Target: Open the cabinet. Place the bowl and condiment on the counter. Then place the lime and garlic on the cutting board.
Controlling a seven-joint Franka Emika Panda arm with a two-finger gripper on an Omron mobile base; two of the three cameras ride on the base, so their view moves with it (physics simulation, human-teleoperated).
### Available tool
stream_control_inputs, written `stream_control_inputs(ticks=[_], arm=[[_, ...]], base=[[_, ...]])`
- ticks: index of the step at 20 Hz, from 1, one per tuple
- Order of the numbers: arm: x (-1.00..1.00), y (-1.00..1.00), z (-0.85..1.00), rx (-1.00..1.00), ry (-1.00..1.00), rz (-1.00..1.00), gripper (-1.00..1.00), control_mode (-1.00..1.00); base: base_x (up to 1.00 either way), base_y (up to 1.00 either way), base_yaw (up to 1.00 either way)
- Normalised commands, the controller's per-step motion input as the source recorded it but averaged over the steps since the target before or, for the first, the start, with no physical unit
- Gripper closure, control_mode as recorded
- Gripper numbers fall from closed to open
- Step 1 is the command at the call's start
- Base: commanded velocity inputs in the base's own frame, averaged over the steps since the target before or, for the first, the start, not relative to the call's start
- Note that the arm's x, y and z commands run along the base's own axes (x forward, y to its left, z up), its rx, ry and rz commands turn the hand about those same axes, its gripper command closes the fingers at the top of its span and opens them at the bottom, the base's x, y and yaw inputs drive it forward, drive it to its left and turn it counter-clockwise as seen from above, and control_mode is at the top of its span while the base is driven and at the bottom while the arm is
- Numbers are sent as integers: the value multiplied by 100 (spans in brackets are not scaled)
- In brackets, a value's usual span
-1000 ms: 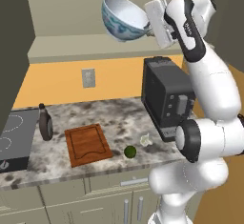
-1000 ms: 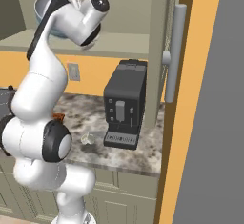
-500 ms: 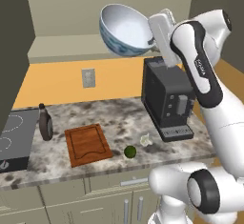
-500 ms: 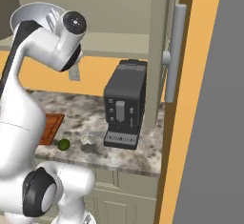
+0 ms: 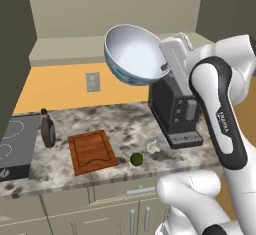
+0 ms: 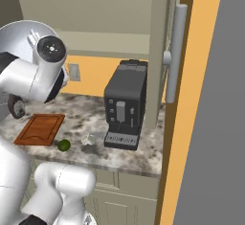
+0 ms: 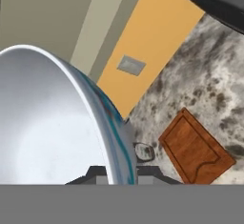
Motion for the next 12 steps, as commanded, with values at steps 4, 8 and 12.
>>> stream_control_inputs(ticks=[4, 8, 12], arm=[[-25, 9, -41, -5, 5, 0, 100, -100], [6, 5, -48, -4, 9, -1, 100, -100], [18, 7, -49, -4, 11, -2, 100, -100]], base=[[0, 0, 0], [0, 0, 0], [0, 0, 0]])
